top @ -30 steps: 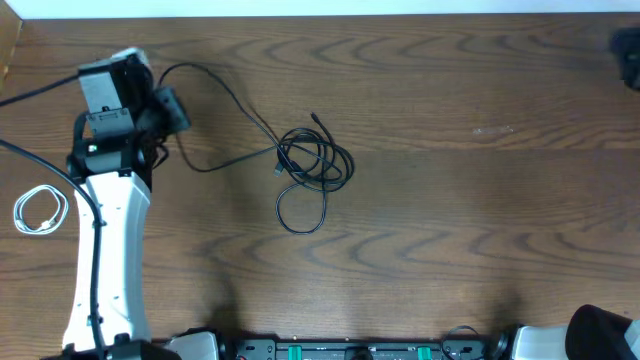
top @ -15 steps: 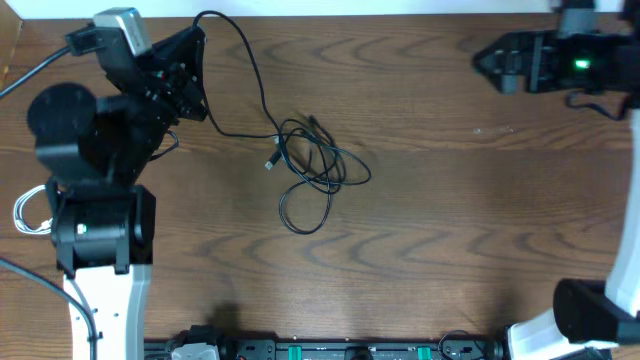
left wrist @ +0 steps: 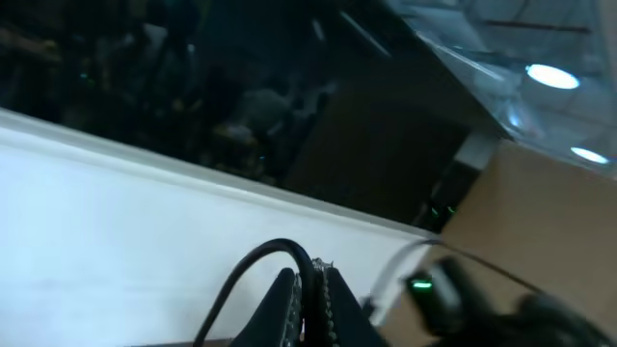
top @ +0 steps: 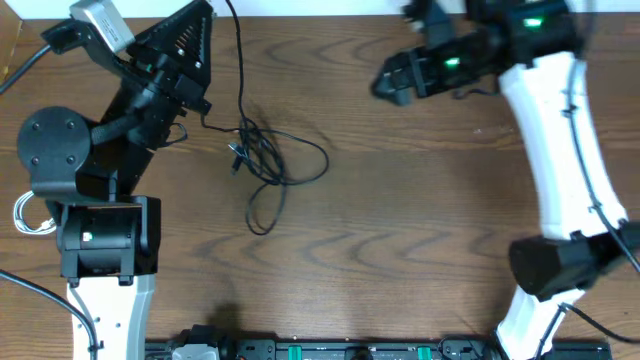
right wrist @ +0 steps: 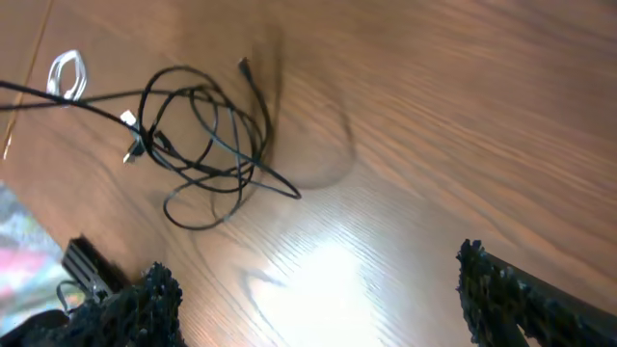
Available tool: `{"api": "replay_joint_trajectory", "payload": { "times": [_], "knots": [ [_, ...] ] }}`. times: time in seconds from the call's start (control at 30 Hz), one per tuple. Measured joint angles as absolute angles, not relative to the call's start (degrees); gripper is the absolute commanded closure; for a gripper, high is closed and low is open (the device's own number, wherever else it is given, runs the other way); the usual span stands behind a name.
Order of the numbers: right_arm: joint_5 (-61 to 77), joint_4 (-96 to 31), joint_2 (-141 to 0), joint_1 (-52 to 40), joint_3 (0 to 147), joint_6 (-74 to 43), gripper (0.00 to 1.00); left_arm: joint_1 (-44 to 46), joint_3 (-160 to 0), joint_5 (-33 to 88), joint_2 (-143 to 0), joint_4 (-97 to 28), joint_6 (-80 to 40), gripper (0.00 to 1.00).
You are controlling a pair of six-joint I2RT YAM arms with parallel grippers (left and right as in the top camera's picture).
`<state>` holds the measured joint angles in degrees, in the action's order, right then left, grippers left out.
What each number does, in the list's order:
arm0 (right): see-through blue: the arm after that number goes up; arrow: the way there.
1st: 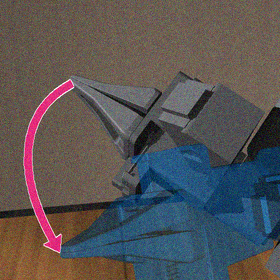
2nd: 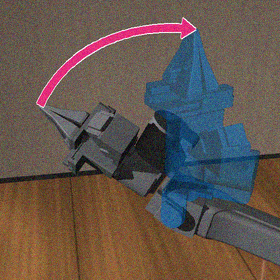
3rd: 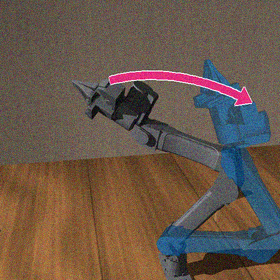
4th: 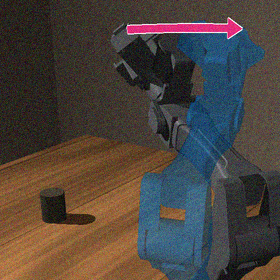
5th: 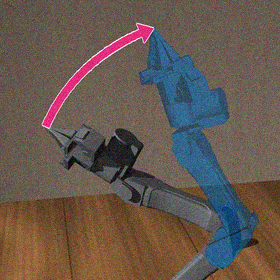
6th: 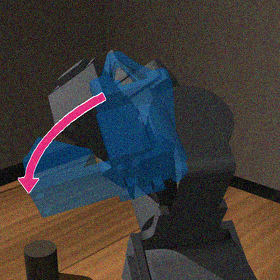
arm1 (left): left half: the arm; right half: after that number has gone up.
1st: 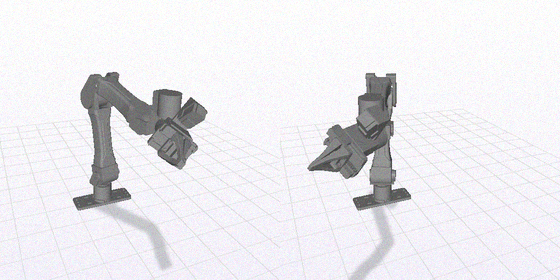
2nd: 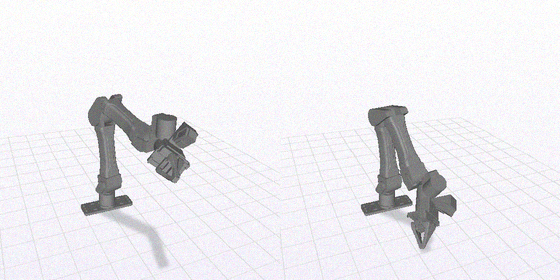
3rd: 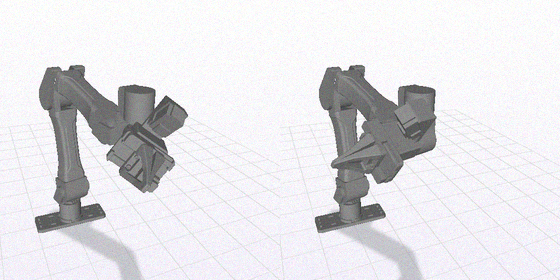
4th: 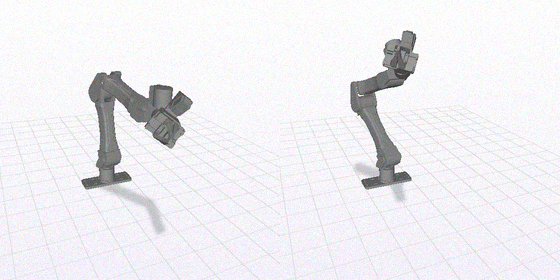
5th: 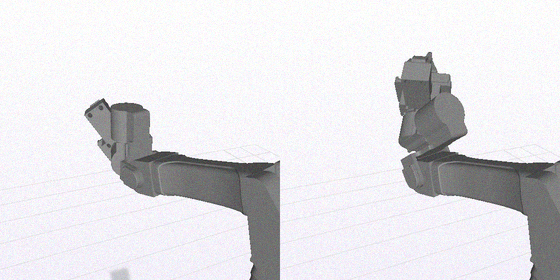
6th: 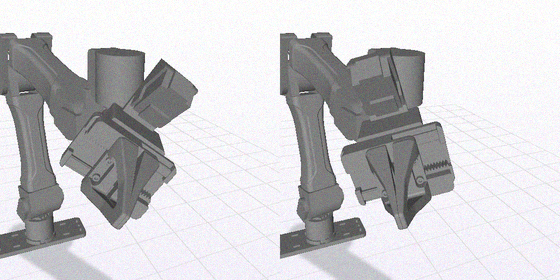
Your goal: Untangle cables
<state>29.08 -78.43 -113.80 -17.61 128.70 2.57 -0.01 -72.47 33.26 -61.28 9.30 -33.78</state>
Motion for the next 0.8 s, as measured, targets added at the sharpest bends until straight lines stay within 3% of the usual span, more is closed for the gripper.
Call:
{"api": "replay_joint_trajectory", "payload": {
  "times": [0.3, 0.43, 0.8],
  "knots": [
    [31.16, -69.95, -121.75, -26.72, 128.70, 2.33, 0.11, 0.12, -72.47, 36.88, -61.28, 11.14, -39.03, 0.92],
    [31.16, -66.50, -124.77, -29.80, 128.70, 2.33, 0.16, 0.12, -72.47, 37.71, -61.17, 11.33, -40.36, 0.92],
    [31.16, -66.98, -129.64, -31.92, 128.70, 2.13, 0.19, 0.12, -72.47, 39.13, -60.01, 11.40, -40.95, 0.92]
  ]
}}
